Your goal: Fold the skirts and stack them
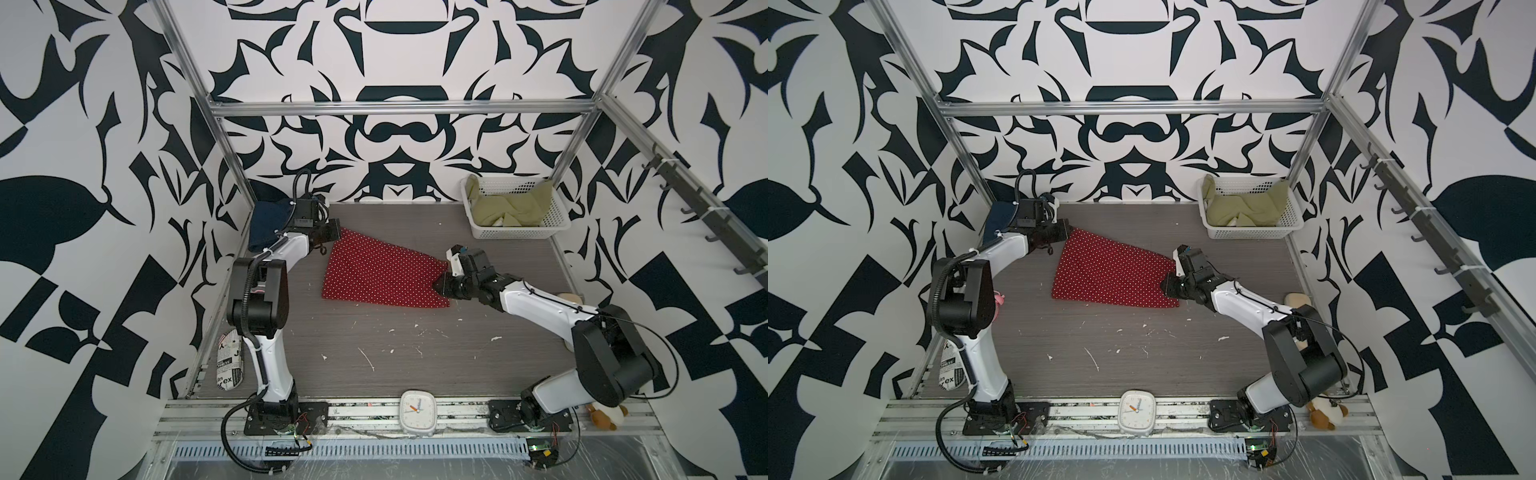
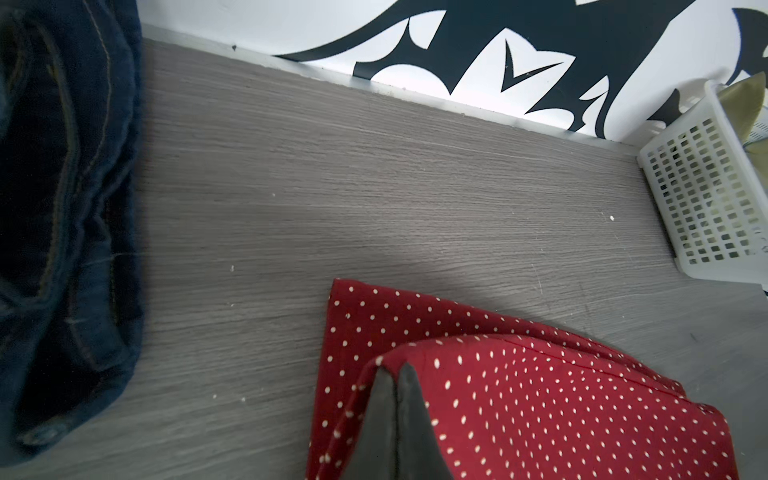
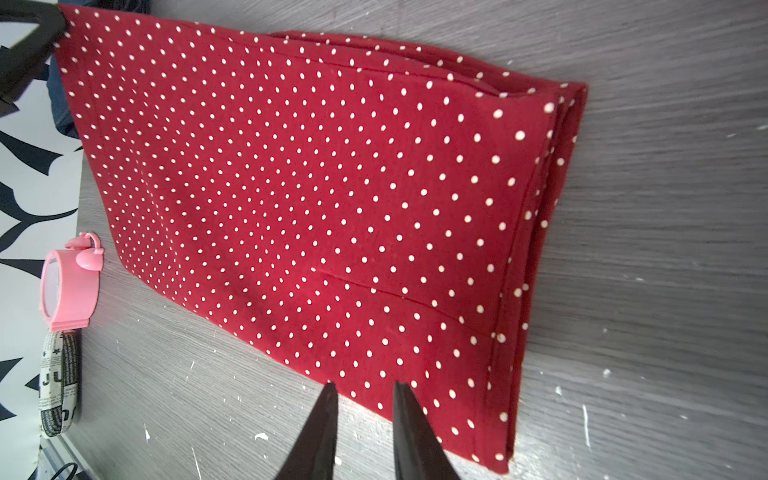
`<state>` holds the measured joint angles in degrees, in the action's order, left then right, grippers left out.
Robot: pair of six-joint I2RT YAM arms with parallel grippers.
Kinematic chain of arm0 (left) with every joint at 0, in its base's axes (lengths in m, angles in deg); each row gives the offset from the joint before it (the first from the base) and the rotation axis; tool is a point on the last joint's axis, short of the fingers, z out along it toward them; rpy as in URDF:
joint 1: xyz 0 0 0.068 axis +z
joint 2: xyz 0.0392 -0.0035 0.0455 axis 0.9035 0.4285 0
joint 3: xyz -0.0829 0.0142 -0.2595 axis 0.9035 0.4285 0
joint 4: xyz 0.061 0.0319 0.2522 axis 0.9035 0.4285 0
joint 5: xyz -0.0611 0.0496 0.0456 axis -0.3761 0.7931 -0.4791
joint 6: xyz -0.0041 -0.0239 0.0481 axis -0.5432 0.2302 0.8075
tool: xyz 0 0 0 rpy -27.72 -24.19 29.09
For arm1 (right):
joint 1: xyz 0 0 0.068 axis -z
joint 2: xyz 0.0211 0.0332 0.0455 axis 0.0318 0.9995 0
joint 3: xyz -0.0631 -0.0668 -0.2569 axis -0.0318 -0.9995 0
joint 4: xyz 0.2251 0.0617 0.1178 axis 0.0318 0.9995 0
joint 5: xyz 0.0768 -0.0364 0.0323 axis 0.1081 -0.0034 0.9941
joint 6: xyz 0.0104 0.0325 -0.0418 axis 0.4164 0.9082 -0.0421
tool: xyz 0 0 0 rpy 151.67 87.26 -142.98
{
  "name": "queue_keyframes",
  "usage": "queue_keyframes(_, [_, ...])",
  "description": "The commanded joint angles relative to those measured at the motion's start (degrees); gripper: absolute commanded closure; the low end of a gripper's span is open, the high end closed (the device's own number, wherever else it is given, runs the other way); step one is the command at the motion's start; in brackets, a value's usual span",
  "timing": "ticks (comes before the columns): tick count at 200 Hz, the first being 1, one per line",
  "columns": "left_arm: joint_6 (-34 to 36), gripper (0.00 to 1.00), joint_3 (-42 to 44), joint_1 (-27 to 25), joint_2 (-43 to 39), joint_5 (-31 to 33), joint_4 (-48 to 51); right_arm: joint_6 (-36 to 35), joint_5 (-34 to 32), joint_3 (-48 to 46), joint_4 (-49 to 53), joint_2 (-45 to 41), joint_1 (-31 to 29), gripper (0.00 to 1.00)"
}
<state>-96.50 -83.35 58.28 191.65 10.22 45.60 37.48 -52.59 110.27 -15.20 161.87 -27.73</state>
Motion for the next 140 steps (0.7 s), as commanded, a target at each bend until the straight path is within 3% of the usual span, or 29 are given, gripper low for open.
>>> queue_keyframes(1, [1.73, 1.0, -2.68, 0.2, 2.3, 0.87, 1.61, -0.62, -0.56, 0.39, 0.0, -1.84, 0.16, 0.72])
queue_keyframes(31, [2.5, 1.0, -6.62, 0.13, 5.09, 0.7, 5.75, -0.71, -0.63, 0.54, 0.15, -1.7, 0.16, 0.72])
queue_keyframes(93, [1.69, 1.0, -3.05, -3.22, -2.9, 0.91, 2.74, -0.92, -1.29, 0.53, 0.42, -2.59, 0.78, 0.72])
queue_keyframes(140, [3.62, 1.0, -6.19, -3.23, 1.22, 3.03, 3.01, -0.89, -1.18, -0.04, 0.26, -2.86, 0.95, 0.72])
